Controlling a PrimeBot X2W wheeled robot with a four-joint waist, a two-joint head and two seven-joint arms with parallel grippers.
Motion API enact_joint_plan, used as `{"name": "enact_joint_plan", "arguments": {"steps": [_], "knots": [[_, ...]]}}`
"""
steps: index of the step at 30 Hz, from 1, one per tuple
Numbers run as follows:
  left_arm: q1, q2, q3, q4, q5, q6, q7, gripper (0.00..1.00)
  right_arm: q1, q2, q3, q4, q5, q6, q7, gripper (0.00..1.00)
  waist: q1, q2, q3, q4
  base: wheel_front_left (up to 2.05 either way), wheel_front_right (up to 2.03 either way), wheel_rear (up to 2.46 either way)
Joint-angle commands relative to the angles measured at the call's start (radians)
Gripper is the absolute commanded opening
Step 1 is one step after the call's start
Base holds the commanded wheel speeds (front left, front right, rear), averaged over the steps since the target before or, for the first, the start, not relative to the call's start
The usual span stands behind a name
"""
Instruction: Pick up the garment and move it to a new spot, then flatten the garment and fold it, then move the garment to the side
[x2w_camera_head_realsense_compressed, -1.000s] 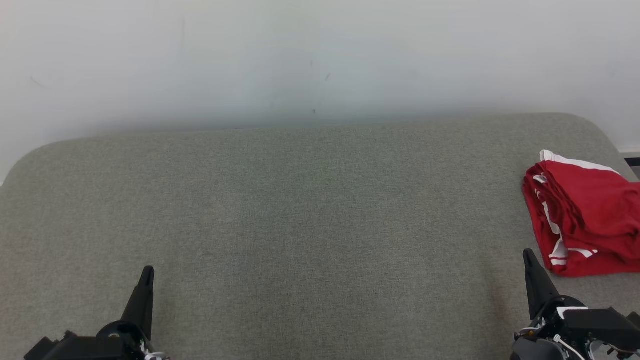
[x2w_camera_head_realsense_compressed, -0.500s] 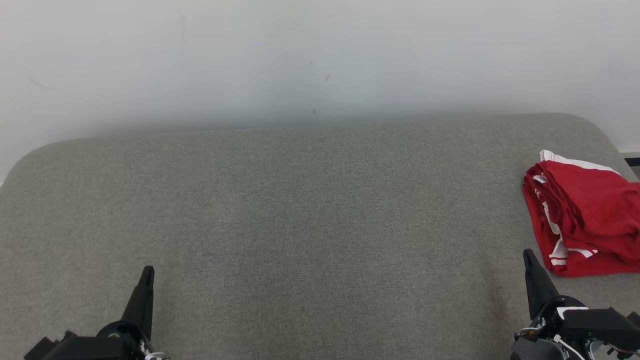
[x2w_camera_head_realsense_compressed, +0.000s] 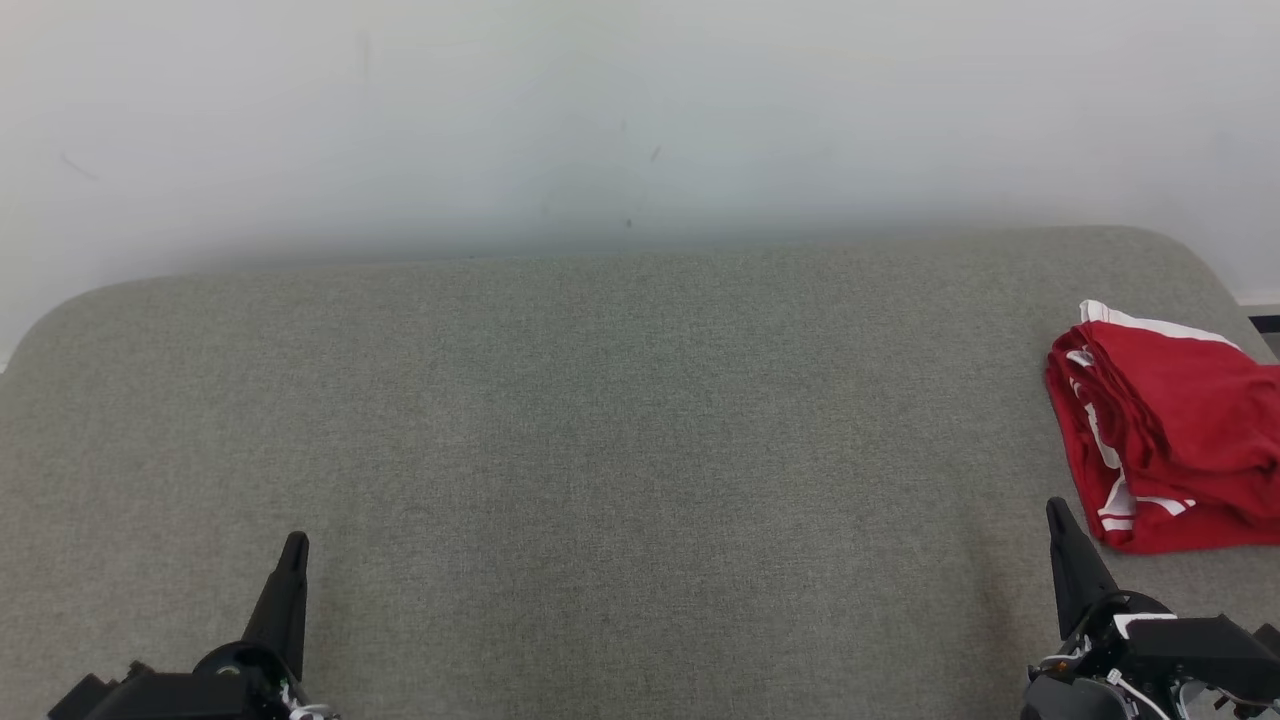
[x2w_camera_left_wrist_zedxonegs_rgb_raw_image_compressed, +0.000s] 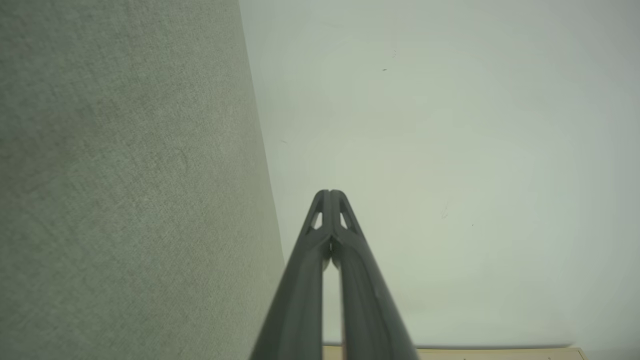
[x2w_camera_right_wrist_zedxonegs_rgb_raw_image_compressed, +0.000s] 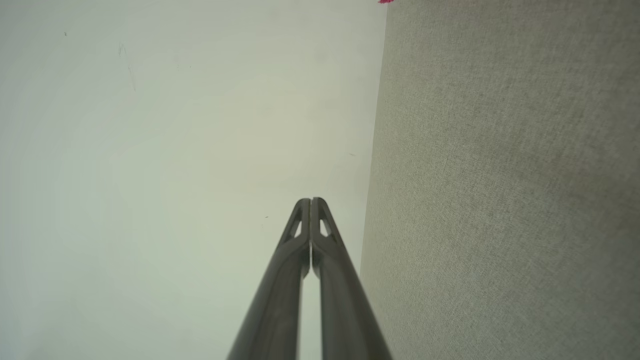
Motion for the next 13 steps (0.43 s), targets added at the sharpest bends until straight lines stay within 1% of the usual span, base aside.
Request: {"name": "enact_joint_plan", "arguments": {"steps": [1, 13], "knots": [[-0.005, 0.006, 0.003, -0.003, -0.004, -0.001, 0.004, 0.00, -0.004, 0.002, -0.001, -0.003, 0.002, -0.002, 0.003, 0.00, 0.0000, 0.0000, 0.000, 0.000, 0.00, 0.00, 0.00], [-0.005, 0.006, 0.003, -0.003, -0.004, -0.001, 0.004, 0.00, -0.004, 0.002, -0.001, -0.002, 0.002, -0.002, 0.003, 0.00, 0.0000, 0.0000, 0.000, 0.000, 0.00, 0.00, 0.00]]}}
